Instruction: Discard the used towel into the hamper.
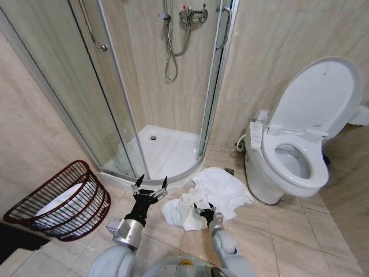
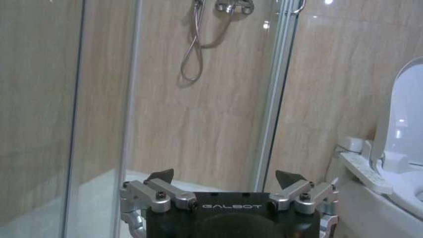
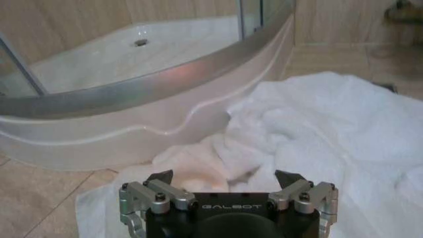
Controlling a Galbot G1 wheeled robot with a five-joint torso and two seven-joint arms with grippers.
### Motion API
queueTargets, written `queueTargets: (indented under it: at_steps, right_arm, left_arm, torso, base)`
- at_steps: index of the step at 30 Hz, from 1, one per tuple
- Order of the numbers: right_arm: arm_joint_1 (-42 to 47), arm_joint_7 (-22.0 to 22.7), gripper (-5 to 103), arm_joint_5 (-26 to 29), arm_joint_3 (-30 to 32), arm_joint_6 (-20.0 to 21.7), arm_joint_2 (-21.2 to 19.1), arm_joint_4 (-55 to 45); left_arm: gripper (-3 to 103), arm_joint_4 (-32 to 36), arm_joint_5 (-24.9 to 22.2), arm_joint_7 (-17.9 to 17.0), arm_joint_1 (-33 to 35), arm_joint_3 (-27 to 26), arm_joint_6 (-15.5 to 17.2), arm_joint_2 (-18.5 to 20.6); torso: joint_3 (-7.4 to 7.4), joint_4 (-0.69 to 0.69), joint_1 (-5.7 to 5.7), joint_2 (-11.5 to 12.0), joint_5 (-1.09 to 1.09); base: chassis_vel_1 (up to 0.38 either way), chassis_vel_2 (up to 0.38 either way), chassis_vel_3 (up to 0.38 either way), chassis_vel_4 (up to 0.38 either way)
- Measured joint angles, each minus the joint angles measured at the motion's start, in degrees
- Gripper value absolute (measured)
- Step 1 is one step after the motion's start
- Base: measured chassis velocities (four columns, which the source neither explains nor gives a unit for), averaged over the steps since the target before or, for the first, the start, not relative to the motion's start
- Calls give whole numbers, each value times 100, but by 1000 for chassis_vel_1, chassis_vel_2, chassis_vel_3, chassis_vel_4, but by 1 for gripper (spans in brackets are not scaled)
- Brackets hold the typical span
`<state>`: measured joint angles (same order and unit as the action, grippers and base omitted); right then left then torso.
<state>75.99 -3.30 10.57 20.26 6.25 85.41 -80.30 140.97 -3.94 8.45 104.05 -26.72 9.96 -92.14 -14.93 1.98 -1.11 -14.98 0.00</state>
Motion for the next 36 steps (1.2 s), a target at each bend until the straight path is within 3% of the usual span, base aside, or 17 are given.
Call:
queueTargets:
  at_steps: [13,23,27,28,31,36]
  right_arm:
    - [-261,-435,100,160,-61,197,18,144]
    - [-817,-443,100,177,-623,549,133,544]
    - [-889,-324,100,-168,-515,481,182,945]
    - [-858,-368,100,-571,-379,198,115,1135]
    - [-808,-475,100,-950,-161,-16,-31,1322]
    - [-797,-137,100,-783,93,-79,-198,1470]
  left_arm:
    - [100,0,0,0,0,0,0,0]
    - [100,0,0,0,0,0,0,0]
    - [100,0,0,0,0,0,0,0]
    - [100,0,0,0,0,0,0,0]
    - [100,0,0,0,0,0,0,0]
    - [100,0,0,0,0,0,0,0]
  torso:
    - [106,0,69,175,1]
    - [259,3,107,386,0]
    - [283,1,108,411,1]
    - [285,0,108,413,1]
    - [285,-1,108,413,-1]
    - [282,-1,109,408,2]
  base:
    - [0,0,0,0]
    - [36,38,36,37]
    - [0,0,0,0]
    - [0,0,0,0]
    - [0,0,0,0]
    - [0,0,0,0]
